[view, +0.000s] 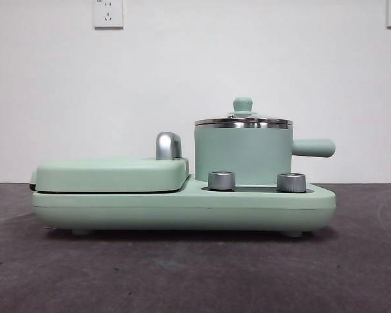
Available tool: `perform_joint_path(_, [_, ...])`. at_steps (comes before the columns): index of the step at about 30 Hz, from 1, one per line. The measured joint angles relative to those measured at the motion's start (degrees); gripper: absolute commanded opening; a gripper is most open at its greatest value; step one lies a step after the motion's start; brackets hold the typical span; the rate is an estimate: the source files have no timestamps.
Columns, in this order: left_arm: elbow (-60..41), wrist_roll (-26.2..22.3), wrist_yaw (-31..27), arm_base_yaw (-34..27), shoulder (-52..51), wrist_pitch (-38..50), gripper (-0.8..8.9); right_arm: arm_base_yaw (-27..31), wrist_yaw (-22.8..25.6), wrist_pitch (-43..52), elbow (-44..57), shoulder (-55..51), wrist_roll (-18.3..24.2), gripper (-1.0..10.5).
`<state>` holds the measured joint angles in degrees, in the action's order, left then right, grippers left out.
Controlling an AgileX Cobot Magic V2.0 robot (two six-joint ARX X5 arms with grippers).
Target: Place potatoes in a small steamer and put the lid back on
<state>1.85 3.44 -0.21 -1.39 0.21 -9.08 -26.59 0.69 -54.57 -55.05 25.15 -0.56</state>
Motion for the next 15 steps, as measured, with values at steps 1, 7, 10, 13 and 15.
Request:
perform_joint_path(1, [0.0,0.2,-0.1,-0.1,0.0,0.2,0.06,0.0,0.0,0.0,0.0,0.0,0.0,0.1])
perform_joint_path(7, [0.0,0.5,0.0,-0.1,0.1,-1.4,0.06,0.0,0.0,0.0,0.0,0.0,0.0,0.1])
perform_joint_path(10, [0.0,0.5,0.0,-0.1,0.1,-1.4,0.06,0.0,0.0,0.0,0.0,0.0,0.0,0.1])
perform_joint_path(13, [0.0,0.5,0.0,-0.1,0.1,-1.4,0.06,0.0,0.0,0.0,0.0,0.0,0.0,0.1])
perform_joint_path(15, [0.0,0.5,0.0,-0.1,0.1,-1.4,0.06,0.0,0.0,0.0,0.0,0.0,0.0,0.1])
